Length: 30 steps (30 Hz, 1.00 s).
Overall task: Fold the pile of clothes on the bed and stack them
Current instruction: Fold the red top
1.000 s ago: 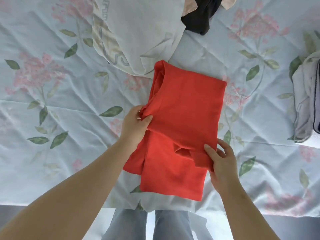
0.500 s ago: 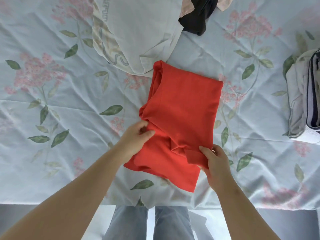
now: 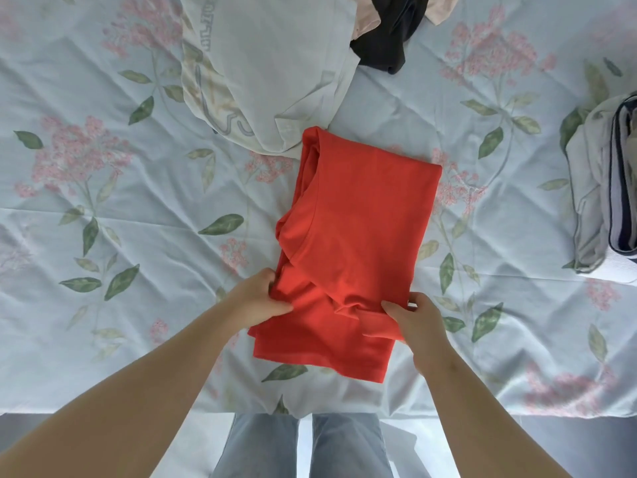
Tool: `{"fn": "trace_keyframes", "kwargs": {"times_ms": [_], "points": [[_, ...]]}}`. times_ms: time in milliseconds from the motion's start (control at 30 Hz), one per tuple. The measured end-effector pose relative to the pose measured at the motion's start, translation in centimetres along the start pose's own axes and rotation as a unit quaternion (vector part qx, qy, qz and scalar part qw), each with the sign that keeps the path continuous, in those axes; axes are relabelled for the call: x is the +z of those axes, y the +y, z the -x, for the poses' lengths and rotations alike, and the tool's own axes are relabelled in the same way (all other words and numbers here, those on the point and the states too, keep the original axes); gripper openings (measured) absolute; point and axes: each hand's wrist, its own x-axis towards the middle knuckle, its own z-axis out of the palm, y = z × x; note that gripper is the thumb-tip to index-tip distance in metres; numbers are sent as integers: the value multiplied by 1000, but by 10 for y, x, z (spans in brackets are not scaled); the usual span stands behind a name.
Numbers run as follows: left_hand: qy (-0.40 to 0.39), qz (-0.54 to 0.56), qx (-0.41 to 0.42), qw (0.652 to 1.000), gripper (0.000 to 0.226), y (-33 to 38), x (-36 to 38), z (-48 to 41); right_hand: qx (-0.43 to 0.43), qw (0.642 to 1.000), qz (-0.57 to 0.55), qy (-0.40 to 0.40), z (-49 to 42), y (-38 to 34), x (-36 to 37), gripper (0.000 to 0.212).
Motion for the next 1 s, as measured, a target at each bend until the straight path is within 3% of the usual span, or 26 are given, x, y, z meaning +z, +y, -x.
{"fn": "trace_keyframes", "kwargs": {"times_ms": [133, 267, 400, 500, 700, 800, 900, 1000], "points": [[-61, 258, 22, 964, 29, 29, -19, -9, -3, 999, -35, 13, -9, -16, 2, 39], [-12, 420, -6, 908, 59, 58, -34, -34, -3, 994, -104, 16, -26, -41, 2, 53], [54, 268, 16, 962, 56, 83, -44, -55, -12, 989, -143, 32, -44, -68, -1, 55], [75, 207, 63, 973, 43, 103, -55, -66, -16, 987, -153, 34, -57, -84, -6, 55], [122, 245, 136, 952, 30, 141, -60, -89, -31, 986, -146, 71, -76, -99, -6, 51], [193, 242, 205, 929, 22, 145, -63, -89, -92, 984, -117, 103, -83, -108, -10, 26], [263, 161, 166, 937, 38, 136, -68, -96, -129, 982, -72, 121, -91, -118, -11, 25], [248, 153, 94, 952, 76, 138, -68, -100, -94, 981, -100, 134, -99, -126, -10, 60]]}}
